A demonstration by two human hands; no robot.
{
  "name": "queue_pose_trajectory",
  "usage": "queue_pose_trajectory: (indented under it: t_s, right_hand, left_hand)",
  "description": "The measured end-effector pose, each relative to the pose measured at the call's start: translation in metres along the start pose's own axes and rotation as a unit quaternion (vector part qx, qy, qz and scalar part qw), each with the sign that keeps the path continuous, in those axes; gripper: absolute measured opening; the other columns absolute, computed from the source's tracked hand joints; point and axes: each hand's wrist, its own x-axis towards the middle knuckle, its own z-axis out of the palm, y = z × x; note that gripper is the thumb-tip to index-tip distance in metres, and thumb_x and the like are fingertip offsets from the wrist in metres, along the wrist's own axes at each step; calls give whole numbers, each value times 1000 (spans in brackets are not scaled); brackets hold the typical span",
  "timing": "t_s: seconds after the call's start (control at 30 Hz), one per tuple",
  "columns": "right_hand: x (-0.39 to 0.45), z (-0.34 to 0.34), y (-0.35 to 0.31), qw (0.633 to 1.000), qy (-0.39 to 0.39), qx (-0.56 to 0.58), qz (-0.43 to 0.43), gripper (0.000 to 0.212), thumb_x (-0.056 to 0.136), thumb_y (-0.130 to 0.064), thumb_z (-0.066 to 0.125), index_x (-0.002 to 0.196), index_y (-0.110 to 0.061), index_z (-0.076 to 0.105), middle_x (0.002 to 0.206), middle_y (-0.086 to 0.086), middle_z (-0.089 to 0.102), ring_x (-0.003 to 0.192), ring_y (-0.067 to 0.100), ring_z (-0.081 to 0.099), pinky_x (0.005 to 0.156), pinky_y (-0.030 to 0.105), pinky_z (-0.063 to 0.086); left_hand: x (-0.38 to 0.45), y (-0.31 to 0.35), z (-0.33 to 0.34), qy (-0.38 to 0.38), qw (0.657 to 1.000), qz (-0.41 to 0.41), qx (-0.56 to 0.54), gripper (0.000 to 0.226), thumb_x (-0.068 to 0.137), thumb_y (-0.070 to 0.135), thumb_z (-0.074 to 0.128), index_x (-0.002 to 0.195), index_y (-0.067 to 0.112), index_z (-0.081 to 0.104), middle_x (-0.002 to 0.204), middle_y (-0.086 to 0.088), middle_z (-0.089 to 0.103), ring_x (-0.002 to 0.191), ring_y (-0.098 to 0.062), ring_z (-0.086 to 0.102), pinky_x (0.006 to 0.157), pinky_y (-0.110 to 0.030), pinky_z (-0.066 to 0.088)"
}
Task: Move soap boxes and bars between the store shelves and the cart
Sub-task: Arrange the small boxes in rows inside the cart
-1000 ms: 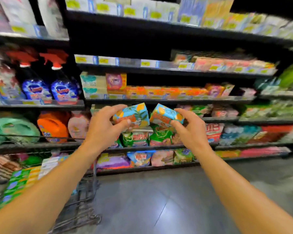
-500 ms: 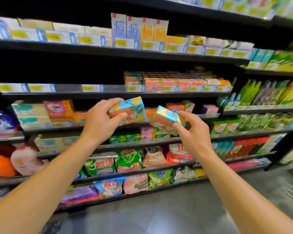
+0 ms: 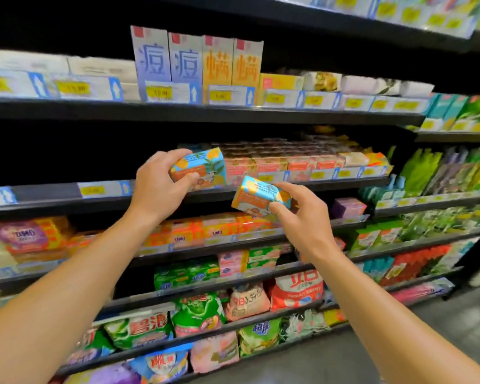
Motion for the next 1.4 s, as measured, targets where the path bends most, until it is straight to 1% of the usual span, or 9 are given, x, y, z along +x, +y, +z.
queue_pose_trajectory:
  t_s: [0.13,0.3,0.4,0.57,0.67,0.73,0.97,1.23,1.4]
  right_hand:
    - [40,26,6,1000,-3,-1,-17,41,94,-23,66,134,-22,59,118,-12,56,109,3,51,86,19,46]
    - [69,52,17,1000,-16,-1,-24,39,92,-24,67,131,-25,61,114,-16,55,103,-3,47,80,8,39]
    - [78,64,25,999,-40,-1,-25,41,92,-24,67,133,-25,60,115,-15,54,107,0,48,77,2,38]
    - [85,77,36,997,-70,4,-30,43,92,-24,68,134,-23,60,120,-11,58,110,2,50,89,17,43]
    - [89,82,39,996,-78,7,-42,42,91,-24,68,133,-22,61,120,-16,56,110,-4,46,88,2,33]
    - [91,84,40,996,-79,7,-46,42,91,-24,68,133,-22,61,116,-18,54,107,-8,43,84,-3,31]
    - [94,87,45,996,-78,18,-42,42,92,-23,68,133,-21,61,114,-15,54,106,-3,46,82,4,37]
    - [95,91,47,996,-74,27,-36,41,92,-22,69,132,-20,61,113,-13,54,104,1,48,77,-2,36]
    - [96,92,45,996,-72,39,-33,42,92,-25,68,134,-23,60,114,-11,56,106,5,49,81,8,43]
  left_hand:
    - [38,-25,21,-9,1000,-5,11,41,86,23,73,125,18,65,111,-5,62,93,-10,52,81,-17,34]
    - [75,-51,38,-47,998,-33,28,46,85,21,73,130,19,62,118,-9,61,109,-23,58,93,-28,42]
    - [87,-62,46,-77,995,-40,49,46,85,22,74,129,19,63,122,-10,63,113,-25,58,99,-31,45]
    - [93,-74,57,-130,986,-51,89,49,80,30,78,126,21,66,120,-5,65,107,-21,61,93,-29,47]
    - [94,-80,62,-135,982,-53,121,50,79,35,80,126,23,66,121,-3,64,108,-20,60,92,-30,47]
    - [95,-83,62,-135,980,-58,136,49,79,35,80,125,24,67,123,-2,63,110,-19,59,94,-30,47]
    - [99,-83,70,-134,981,-52,133,46,81,31,79,125,26,67,126,0,58,110,-17,56,87,-22,41]
    - [98,-84,76,-119,983,-39,135,44,81,33,79,123,28,67,124,1,56,107,-16,57,86,-25,46]
    - [97,-81,76,-116,982,-37,147,40,81,35,79,119,26,69,124,2,57,107,-17,57,89,-34,52]
